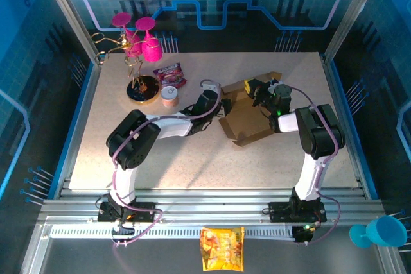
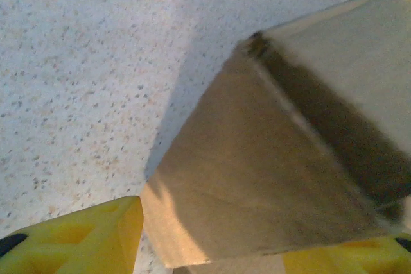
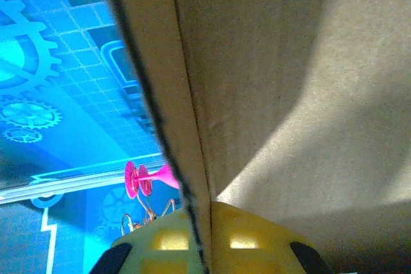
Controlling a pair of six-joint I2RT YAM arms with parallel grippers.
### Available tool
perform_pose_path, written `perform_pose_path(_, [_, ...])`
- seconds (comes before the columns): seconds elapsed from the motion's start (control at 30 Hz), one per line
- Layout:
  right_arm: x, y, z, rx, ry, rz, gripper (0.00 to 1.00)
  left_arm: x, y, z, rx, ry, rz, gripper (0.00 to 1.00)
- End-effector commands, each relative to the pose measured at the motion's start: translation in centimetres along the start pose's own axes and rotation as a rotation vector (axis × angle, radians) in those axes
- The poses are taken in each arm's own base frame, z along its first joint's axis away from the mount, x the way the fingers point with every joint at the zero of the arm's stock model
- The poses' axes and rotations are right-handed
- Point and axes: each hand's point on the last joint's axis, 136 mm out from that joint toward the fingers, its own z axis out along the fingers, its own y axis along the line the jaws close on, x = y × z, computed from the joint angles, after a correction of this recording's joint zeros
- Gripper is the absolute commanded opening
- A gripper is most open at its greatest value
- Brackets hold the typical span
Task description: Fold the paper box
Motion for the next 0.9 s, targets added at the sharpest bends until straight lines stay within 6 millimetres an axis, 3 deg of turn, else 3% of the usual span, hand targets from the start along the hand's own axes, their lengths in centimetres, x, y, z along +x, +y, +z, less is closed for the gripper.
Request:
perform_pose_path(0.0, [0.0,-0.9,0.3,0.023,-0.008,0.04,0.0,-0.3,0.4,0.7,-0.023,-0.078,0.033,0.55])
perform_pose_path(0.33, [0.2,-0.3,0.8,0.003,-0.01,0.036,0.0,-0.1,1.2,1.7,-0.07,-0.098,-0.002,0.41])
perform_pose_path(0.87, [0.4,-2.8,-0.1,-0.087,-0.044,-0.007,0.0,-0.2,1.3,2.5,-0.105,-0.108,-0.077,0.4])
